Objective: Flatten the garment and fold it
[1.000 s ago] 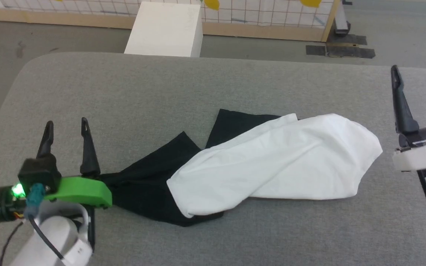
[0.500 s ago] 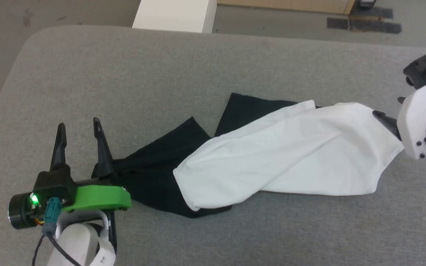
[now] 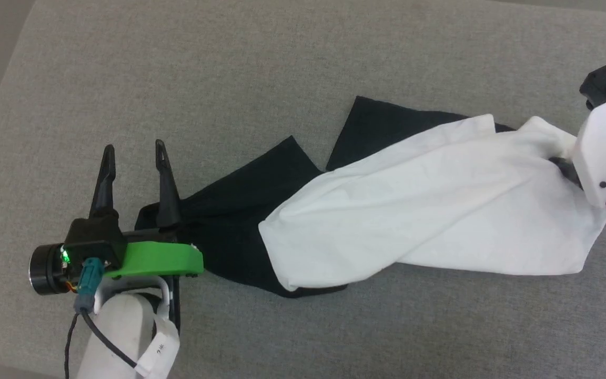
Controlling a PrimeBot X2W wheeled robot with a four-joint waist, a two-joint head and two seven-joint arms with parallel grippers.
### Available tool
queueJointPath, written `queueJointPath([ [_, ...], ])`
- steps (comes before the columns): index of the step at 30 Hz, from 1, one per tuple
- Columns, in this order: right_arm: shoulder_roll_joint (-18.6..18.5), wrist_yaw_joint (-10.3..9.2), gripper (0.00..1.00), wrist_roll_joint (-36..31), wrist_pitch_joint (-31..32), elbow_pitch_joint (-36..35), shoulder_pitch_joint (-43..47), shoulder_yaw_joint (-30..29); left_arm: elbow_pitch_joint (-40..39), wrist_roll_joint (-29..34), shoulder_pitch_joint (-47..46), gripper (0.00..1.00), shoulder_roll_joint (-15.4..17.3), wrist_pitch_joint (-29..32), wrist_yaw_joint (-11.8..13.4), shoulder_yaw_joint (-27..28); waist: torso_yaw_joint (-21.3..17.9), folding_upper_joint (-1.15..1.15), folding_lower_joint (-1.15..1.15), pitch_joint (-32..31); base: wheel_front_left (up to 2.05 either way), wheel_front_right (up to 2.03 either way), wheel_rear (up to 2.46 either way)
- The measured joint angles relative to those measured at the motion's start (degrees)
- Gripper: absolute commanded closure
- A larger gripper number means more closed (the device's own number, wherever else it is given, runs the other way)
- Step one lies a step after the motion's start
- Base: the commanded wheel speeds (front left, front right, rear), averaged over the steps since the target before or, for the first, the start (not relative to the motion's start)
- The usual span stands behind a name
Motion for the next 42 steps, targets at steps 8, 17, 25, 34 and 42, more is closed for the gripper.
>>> queueJointPath([
  [8, -1.3, 0.01, 1.00, 3.6, -12.0, -1.6, -1.3, 5.6, 1.6, 1.7, 1.1, 0.00, -0.7, 0.0, -1.5, 4.1, -1.0, 0.00, 0.00, -0.6, 0.00, 0.00, 0.00],
  [17, -11.5, 0.02, 1.00, 6.5, -28.4, -19.6, -0.7, 7.7, 2.7, 2.8, 5.6, 0.00, -0.3, 0.0, -3.3, 8.3, -5.0, 0.00, 0.00, -6.4, 0.00, 0.00, 0.00],
  [25, -23.4, 0.02, 1.00, 6.4, -30.4, -32.2, 19.3, 2.7, 2.6, 3.2, 8.2, 0.00, -0.3, 0.0, -4.4, 10.7, -10.8, 0.00, 0.00, -11.5, 0.00, 0.00, 0.00],
  [34, -12.7, 0.03, 1.00, 2.4, -31.3, -20.4, 48.9, -0.6, 3.2, 3.6, 9.1, 0.00, -1.0, 0.0, -5.7, 10.9, -14.6, 0.00, 0.00, -14.7, 0.00, 0.00, 0.00],
  [42, -10.4, 0.03, 0.00, 0.3, -36.1, -23.2, 49.0, -12.1, 4.4, 5.4, 9.3, 0.00, -1.2, 0.0, -6.0, 10.9, -14.0, 0.00, 0.00, -15.5, 0.00, 0.00, 0.00],
])
